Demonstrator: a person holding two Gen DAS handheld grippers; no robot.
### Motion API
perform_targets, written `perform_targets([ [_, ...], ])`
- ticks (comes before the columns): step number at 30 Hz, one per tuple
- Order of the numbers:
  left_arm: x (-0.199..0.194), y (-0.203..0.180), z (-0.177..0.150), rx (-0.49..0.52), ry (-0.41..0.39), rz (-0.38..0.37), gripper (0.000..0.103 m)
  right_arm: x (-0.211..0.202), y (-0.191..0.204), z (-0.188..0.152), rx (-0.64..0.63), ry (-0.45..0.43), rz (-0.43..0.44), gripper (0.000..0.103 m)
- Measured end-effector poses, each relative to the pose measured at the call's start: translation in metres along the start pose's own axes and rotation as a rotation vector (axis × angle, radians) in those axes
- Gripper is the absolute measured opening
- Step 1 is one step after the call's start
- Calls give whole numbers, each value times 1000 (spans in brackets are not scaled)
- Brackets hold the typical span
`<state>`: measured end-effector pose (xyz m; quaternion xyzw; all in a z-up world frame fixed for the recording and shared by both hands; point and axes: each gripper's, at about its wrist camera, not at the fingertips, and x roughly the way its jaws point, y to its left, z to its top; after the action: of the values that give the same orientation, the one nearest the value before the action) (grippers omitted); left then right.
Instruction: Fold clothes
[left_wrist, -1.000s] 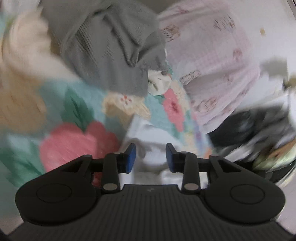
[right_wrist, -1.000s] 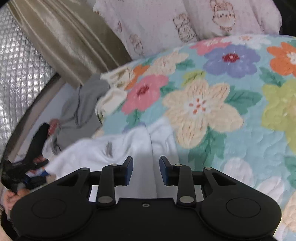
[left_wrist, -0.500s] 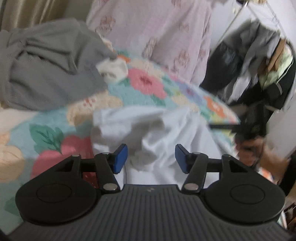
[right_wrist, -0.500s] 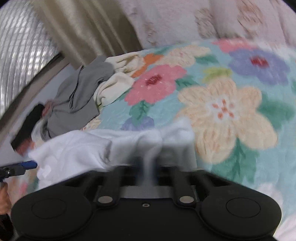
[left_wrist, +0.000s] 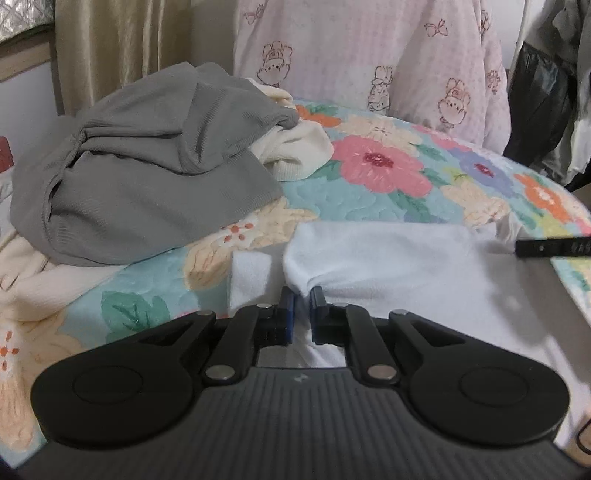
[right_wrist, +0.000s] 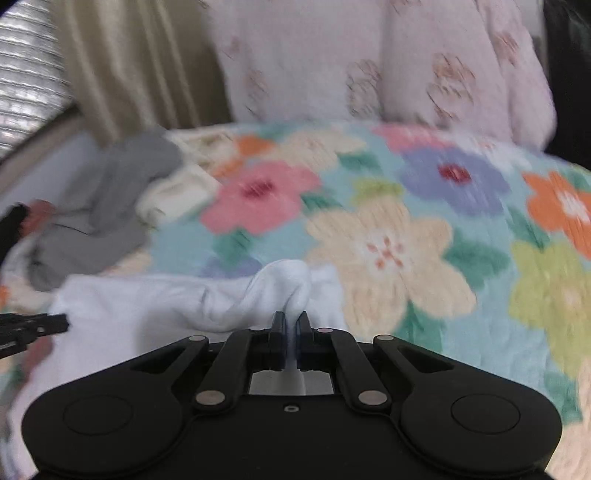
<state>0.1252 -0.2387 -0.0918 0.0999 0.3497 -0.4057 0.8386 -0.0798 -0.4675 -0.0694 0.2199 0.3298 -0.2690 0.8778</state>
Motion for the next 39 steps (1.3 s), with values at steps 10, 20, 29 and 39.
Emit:
perform_targets([
  [10, 7, 24, 2, -54, 84, 27, 11, 1, 4, -2, 24, 6, -206, 13],
  [20, 5, 28, 3, -59, 93, -21, 12, -17, 27, -1, -5, 29, 36, 22],
  [29, 2, 26, 0, -22, 82, 0, 16, 44, 16, 24, 76, 59, 18, 20],
  [39, -2, 39, 3, -74, 81, -20, 22, 3, -7, 27, 101, -72, -63, 43],
])
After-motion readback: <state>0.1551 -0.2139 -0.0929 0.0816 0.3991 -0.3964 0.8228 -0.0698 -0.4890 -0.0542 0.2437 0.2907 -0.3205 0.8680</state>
